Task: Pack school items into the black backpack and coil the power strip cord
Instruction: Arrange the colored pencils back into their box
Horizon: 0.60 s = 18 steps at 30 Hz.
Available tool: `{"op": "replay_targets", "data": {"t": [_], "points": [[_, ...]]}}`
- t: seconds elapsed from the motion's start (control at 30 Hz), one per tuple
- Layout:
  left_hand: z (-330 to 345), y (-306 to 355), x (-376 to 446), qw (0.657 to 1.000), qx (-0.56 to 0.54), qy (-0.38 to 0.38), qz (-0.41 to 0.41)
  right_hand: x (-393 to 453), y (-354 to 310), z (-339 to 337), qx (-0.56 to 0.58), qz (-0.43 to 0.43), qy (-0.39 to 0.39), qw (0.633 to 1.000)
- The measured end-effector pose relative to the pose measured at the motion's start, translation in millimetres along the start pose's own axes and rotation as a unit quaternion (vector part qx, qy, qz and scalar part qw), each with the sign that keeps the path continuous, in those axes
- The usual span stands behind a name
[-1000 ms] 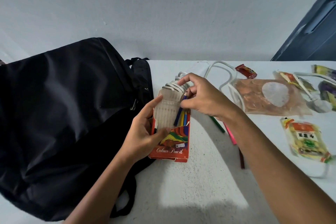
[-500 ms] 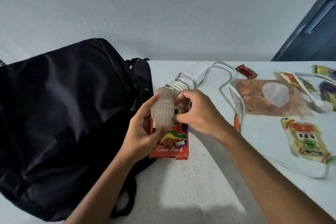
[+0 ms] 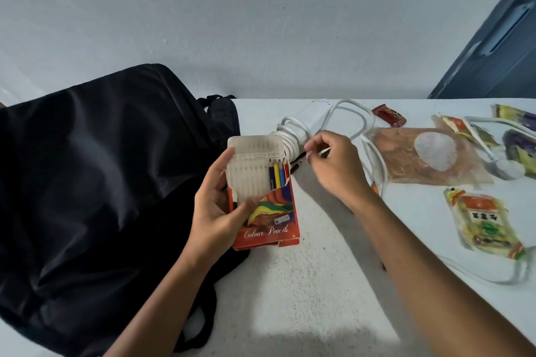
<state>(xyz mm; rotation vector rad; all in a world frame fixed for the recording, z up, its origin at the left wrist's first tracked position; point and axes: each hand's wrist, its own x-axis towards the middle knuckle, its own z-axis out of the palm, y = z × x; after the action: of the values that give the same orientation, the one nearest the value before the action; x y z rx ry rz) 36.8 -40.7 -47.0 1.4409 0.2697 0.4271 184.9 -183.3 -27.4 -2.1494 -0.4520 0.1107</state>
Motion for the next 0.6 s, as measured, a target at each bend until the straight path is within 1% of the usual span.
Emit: {"op": "replay_targets", "data": {"t": [0.07, 0.17, 0.23, 0.37, 0.47, 0.6], "points": [[-1, 1, 0, 1.000, -0.023, 0.016, -0.011, 3, 11, 4, -0.065, 0.001, -0.023, 0.998], [-3, 1, 2, 0.996, -0.069, 0.033, -0.038, 1, 21, 12, -0.114, -0.038, -0.060, 0.991], [-4, 2, 3, 0.995, -0.083, 0.041, -0.049, -2, 23, 18, -0.137, -0.068, -0.068, 0.986], [-3, 4, 4, 0.995, -0.079, 0.041, -0.052, -5, 23, 22, -0.257, -0.113, -0.068, 0.958], [-3, 5, 3, 0.996, -0.066, 0.028, -0.049, -5, 21, 17, -0.267, -0.144, -0.056, 0.951], [-1, 5, 2, 0.999, -0.029, 0.019, -0.040, -2, 22, 10, -0.288, -0.161, -0.113, 0.937]]}}
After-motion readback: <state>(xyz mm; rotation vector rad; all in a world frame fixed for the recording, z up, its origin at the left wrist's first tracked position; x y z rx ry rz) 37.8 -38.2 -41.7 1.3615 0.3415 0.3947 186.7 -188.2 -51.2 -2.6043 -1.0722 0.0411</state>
